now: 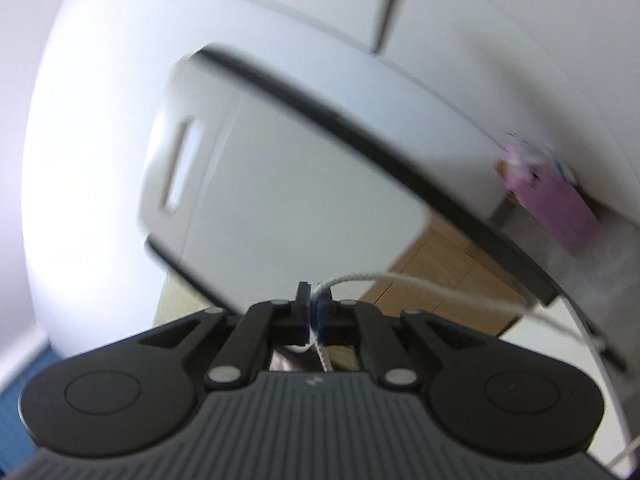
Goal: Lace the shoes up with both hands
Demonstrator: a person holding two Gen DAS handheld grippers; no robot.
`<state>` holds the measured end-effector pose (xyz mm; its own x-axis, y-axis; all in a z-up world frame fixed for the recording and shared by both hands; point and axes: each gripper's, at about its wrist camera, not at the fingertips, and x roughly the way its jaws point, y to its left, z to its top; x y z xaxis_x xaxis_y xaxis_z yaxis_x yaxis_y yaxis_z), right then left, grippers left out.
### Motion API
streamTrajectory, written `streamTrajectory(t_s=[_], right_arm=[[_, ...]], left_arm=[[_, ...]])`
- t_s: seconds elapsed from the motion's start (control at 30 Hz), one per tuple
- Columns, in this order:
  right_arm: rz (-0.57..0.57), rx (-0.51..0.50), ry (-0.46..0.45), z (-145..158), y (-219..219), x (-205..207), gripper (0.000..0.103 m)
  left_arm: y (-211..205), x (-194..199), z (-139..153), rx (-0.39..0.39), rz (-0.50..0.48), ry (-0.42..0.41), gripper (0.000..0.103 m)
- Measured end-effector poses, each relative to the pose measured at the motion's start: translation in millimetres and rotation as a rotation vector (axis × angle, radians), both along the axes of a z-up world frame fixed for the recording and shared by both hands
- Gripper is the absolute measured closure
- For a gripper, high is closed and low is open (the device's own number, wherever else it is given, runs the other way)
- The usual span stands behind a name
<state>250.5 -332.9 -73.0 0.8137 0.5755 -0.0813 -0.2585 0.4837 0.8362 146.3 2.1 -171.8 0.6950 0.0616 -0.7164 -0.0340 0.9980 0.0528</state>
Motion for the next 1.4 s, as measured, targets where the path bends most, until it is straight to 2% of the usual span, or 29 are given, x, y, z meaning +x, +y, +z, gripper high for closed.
streamTrajectory(t_s=[0.1,0.17,0.33,0.5,0.67,0.83,1.13,1.3,1.4], right_arm=[[0.064,-0.071,-0.034,12,15,-8,0.099],[0.102,-0.098,-0.040,15,24,-14,0.100],[0.171,-0.182,-0.054,15,43,-29,0.100],[0.212,-0.238,-0.050,13,51,-38,0.100],[0.227,-0.258,-0.053,16,55,-54,0.100],[0.235,-0.285,-0.053,17,55,-62,0.100],[0.251,-0.318,-0.015,1,53,-79,0.099],[0.273,-0.346,-0.011,-2,57,-91,0.099],[0.297,-0.360,-0.009,-3,61,-98,0.099]], left_arm=[[1,1,1,0.003,-0.011,0.000,0.068],[5,-5,3,-0.002,-0.018,-0.007,0.056],[12,-21,8,-0.011,-0.055,-0.018,0.041],[8,-47,22,-0.006,-0.128,-0.100,0.027],[-2,-61,33,0.001,-0.190,-0.179,0.024],[-17,-68,40,-0.030,-0.271,-0.244,0.022],[-41,-81,48,-0.034,-0.377,-0.382,0.021],[-47,-85,53,-0.056,-0.410,-0.455,0.022],[-46,-87,55,-0.088,-0.420,-0.487,0.027]])
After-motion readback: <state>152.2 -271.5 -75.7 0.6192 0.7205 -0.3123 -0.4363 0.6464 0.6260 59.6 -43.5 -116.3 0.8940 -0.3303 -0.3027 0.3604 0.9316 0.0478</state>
